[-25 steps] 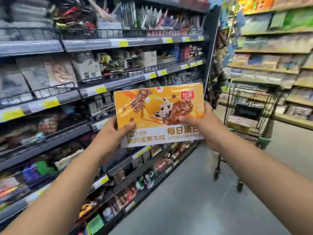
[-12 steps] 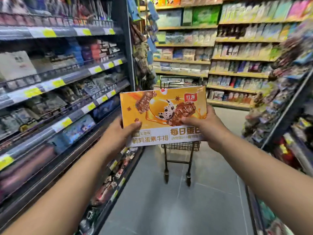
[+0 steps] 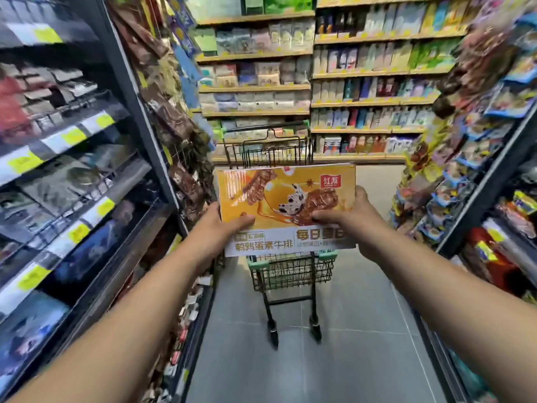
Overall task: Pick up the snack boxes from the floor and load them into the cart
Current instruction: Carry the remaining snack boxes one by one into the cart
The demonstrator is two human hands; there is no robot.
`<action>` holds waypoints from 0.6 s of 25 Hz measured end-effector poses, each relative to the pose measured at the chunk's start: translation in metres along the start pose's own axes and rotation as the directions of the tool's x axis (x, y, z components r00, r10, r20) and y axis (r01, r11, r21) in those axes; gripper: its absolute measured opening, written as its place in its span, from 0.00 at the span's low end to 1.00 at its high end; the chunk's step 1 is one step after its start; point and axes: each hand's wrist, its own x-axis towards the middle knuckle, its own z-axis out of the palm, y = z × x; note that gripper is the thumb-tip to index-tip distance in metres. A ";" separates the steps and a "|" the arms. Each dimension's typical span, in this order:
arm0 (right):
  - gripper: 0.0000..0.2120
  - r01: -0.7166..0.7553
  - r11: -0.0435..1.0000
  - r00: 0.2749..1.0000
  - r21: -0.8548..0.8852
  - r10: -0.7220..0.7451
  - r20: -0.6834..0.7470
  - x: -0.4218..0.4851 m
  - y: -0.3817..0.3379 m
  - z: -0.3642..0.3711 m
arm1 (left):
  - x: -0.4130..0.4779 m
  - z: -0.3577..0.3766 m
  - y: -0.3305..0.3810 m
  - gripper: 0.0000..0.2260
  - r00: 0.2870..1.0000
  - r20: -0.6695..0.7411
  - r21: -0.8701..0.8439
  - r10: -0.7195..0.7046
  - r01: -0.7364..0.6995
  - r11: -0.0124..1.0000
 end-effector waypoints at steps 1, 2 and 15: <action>0.41 -0.012 1.000 1.000 -0.006 0.012 -0.006 0.020 0.002 0.001 | 0.021 0.000 -0.004 0.20 1.000 0.020 0.015 -0.003 0.003 1.000; 0.43 -0.021 1.000 1.000 -0.020 0.020 -0.016 0.046 0.006 0.001 | 0.047 0.002 -0.008 0.22 0.999 0.037 0.038 -0.006 0.005 0.999; 0.46 -0.219 0.971 0.967 -0.093 0.228 0.110 0.370 0.124 0.027 | 0.326 0.034 -0.146 0.26 0.953 -0.224 0.204 -0.206 0.252 0.946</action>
